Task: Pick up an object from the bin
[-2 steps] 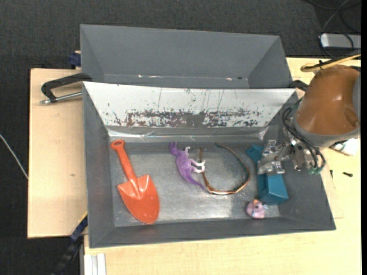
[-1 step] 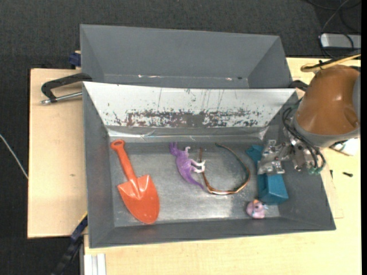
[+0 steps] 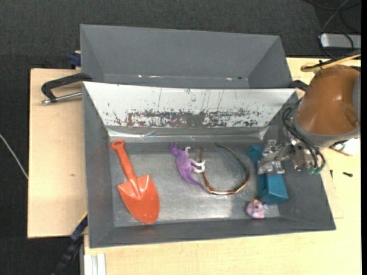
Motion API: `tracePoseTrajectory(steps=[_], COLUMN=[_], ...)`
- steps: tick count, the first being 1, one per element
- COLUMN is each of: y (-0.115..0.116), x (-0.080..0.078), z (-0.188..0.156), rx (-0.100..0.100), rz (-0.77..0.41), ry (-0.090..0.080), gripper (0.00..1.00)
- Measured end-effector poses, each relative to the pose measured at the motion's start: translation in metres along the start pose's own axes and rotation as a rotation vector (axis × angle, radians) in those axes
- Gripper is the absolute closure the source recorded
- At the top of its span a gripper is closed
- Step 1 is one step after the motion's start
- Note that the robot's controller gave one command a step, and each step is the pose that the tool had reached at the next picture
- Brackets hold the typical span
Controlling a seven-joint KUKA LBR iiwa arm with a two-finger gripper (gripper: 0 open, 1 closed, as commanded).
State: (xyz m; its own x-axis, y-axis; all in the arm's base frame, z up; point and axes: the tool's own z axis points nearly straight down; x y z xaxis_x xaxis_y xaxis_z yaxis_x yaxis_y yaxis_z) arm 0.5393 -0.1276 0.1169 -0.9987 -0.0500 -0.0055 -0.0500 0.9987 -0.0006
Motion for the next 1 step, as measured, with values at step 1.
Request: tracePoseTrajectory(steps=[1], y=[0.0062], x=[-0.0072], z=[-0.0114], rx=[0.001], rz=[0.0], ry=[-0.003], gripper=[1.0])
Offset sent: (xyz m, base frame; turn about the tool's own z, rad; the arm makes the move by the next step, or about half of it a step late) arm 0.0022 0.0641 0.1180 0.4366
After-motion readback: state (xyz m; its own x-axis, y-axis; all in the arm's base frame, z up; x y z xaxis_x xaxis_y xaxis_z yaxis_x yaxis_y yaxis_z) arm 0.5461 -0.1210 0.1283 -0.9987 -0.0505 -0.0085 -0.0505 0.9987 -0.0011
